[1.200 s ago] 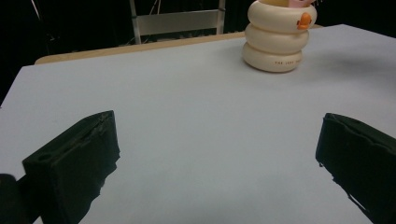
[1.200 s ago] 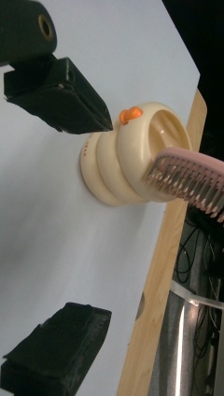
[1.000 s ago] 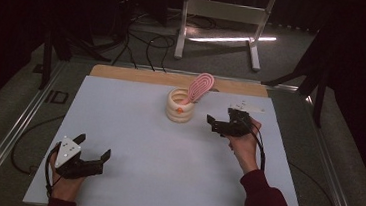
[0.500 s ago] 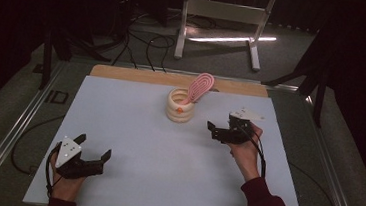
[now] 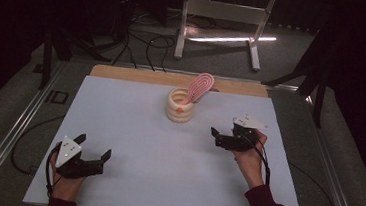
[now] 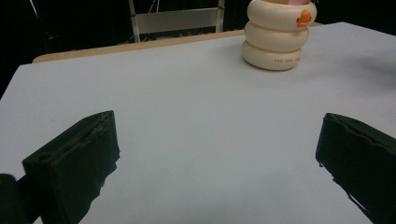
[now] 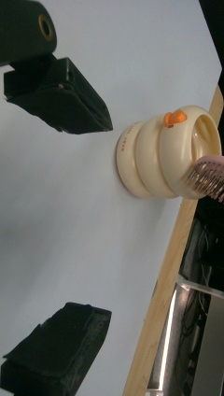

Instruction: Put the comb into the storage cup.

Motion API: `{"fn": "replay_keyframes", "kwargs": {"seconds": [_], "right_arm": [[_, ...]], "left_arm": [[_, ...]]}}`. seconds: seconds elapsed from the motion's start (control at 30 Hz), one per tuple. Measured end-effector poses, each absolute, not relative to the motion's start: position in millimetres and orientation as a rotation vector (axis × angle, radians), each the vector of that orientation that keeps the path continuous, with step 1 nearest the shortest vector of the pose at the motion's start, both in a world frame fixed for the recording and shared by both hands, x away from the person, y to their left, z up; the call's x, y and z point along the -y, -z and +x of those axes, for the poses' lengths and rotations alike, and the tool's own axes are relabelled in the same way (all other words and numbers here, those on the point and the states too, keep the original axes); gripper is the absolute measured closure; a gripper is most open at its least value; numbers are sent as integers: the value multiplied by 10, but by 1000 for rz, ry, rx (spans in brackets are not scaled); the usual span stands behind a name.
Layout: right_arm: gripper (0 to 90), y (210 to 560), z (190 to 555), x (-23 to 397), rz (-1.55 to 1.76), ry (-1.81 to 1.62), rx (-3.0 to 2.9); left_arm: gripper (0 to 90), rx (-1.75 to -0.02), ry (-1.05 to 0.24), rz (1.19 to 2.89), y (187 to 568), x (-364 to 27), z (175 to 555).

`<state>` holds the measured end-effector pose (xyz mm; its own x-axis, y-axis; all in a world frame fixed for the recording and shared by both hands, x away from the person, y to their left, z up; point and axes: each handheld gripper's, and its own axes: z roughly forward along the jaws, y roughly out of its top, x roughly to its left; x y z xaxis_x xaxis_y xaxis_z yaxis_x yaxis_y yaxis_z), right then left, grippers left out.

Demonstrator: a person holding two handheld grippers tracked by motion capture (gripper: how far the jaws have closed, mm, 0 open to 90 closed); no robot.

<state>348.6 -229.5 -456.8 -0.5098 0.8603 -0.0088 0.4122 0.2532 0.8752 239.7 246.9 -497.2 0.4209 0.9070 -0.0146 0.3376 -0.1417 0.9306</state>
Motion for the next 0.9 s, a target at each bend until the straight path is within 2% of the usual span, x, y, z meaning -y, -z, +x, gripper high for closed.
{"fn": "replay_keyframes", "kwargs": {"seconds": [0.9], "right_arm": [[90, 4742, 2840, 2587, 1031, -1245, -2024]], "left_arm": [[2, -1073, -750, 1711, 4867, -2546, 2518]]}}
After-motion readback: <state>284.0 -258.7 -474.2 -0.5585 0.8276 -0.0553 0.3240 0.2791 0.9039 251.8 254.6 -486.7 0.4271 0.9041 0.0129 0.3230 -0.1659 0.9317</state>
